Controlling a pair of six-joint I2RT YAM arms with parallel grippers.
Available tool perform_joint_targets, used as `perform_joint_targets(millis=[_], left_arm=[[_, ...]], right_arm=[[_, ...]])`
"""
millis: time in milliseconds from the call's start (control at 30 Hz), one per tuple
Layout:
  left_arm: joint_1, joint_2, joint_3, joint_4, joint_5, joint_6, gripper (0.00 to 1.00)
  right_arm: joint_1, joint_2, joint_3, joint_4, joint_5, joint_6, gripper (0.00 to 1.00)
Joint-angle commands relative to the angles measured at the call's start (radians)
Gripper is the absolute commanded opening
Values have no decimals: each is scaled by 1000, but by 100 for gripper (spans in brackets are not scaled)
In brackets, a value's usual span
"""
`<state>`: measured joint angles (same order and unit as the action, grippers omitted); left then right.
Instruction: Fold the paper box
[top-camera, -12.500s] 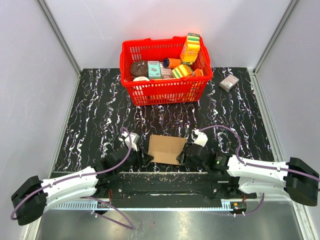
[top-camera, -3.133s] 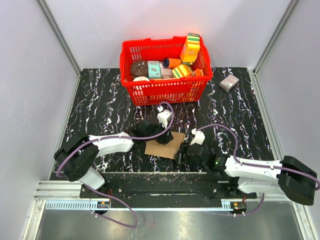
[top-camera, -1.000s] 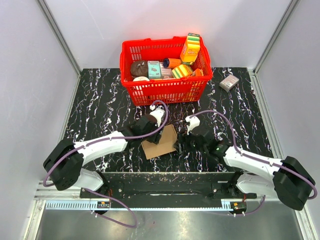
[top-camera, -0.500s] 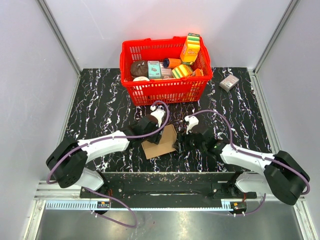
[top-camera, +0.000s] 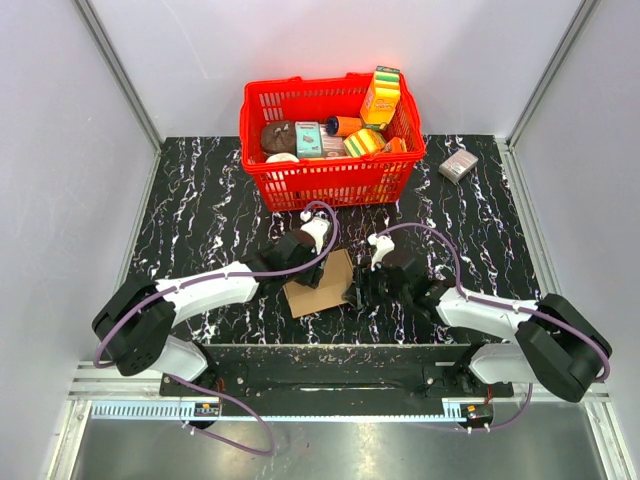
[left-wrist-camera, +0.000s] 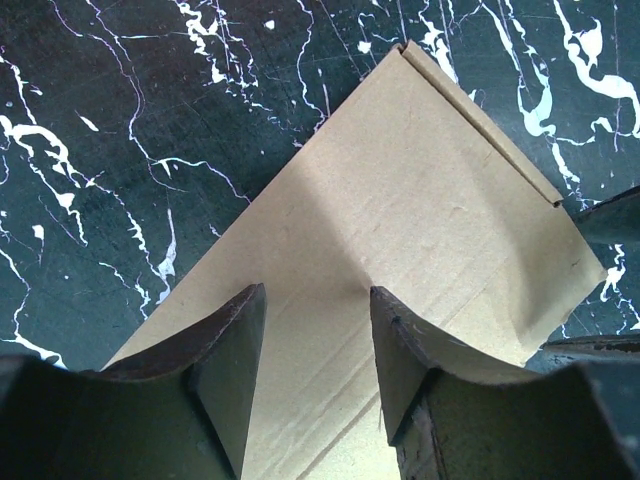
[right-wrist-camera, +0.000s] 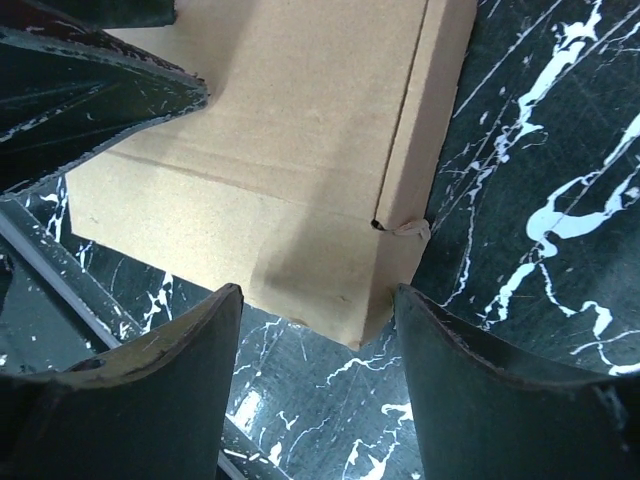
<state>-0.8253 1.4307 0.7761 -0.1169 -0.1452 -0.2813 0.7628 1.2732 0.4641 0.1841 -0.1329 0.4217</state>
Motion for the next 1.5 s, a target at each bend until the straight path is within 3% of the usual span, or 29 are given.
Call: perform_joint_targets(millis=[0,1000,1467], left_arm=[[6,8,-6,33,18,-6,50],[8,27,-6,33,48,-6,49],[8,42,-29,45,64,-22,49]], right_arm=[[-14,12,-1,64,-60,34,67],[-33,58,19,98,-117,83,46],[-37,45,13,100,-111,83,46]])
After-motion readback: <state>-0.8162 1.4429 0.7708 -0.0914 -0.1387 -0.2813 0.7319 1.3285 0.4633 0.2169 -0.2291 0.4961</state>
